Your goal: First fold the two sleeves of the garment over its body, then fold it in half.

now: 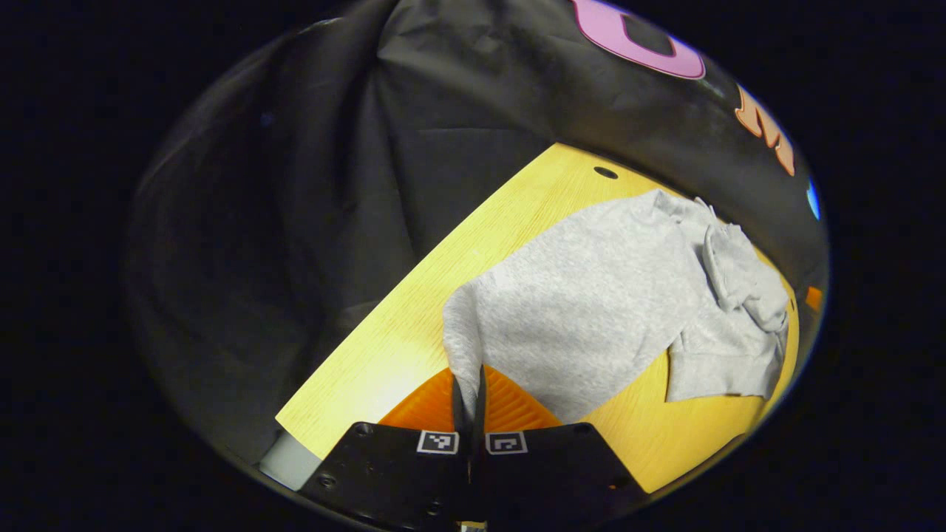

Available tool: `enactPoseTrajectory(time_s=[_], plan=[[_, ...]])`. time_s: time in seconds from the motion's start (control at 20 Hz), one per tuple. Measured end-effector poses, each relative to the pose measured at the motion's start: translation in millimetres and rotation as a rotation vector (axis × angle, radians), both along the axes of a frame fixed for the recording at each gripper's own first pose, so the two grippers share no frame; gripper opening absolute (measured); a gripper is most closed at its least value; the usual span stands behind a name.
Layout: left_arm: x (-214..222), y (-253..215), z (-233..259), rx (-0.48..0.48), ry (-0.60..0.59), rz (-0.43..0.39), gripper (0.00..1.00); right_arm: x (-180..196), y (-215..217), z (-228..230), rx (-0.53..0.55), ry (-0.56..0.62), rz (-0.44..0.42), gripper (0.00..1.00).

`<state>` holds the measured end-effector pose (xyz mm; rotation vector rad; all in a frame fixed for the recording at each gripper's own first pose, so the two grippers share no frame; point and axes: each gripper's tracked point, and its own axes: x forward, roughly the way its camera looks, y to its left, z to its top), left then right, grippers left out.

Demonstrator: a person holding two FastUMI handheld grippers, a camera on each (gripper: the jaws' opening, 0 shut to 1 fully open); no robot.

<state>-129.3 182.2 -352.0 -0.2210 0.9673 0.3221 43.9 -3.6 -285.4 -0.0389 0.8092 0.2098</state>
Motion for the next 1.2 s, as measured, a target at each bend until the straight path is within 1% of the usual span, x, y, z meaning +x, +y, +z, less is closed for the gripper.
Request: enactPoseTrajectory(time_s=[0.05, 0.1, 0.15, 0.35, 0.45, 0.65, 0.7, 0.75, 0.9, 1.0, 1.1, 1.2], plan=[[5, 1, 5, 0.0, -0.015, 0.0, 0.0, -3, -5, 0, -0.003, 0.005, -0.006, 0.97], [15, 2, 14, 0.009, -0.039, 0.003, 0.0, -6, -12, -1, -0.007, 0.009, -0.011, 0.92], [24, 3, 22, 0.013, -0.058, 0.001, 0.0, -9, -18, 0, -0.014, 0.01, -0.014, 0.97], [71, -10, 56, -0.004, -0.16, -0.008, 0.0, -21, -47, 2, -0.036, 0.001, -0.044, 0.96], [98, -16, 75, 0.008, -0.22, -0.036, 0.0, -30, -63, 4, -0.036, 0.001, -0.075, 0.97], [146, -39, 106, 0.013, -0.287, -0.115, 0.0, -45, -97, 6, -0.029, 0.0, -0.146, 0.96], [159, -49, 113, 0.008, -0.306, -0.14, 0.0, -50, -105, 6, -0.026, 0.002, -0.166, 0.92], [169, -59, 120, 0.008, -0.323, -0.162, 0.0, -54, -113, 7, -0.021, 0.006, -0.188, 0.96], [196, -96, 139, 0.001, -0.365, -0.256, 0.0, -69, -136, 7, -0.006, 0.015, -0.251, 0.96], [212, -128, 147, -0.004, -0.384, -0.323, 0.0, -81, -150, 7, -0.001, 0.022, -0.285, 0.96], [227, -171, 157, -0.014, -0.404, -0.402, 0.0, -92, -160, 6, -0.003, 0.029, -0.303, 0.96], [236, -215, 165, -0.047, -0.427, -0.468, 0.0, -101, -171, 7, -0.01, 0.027, -0.317, 0.96]])
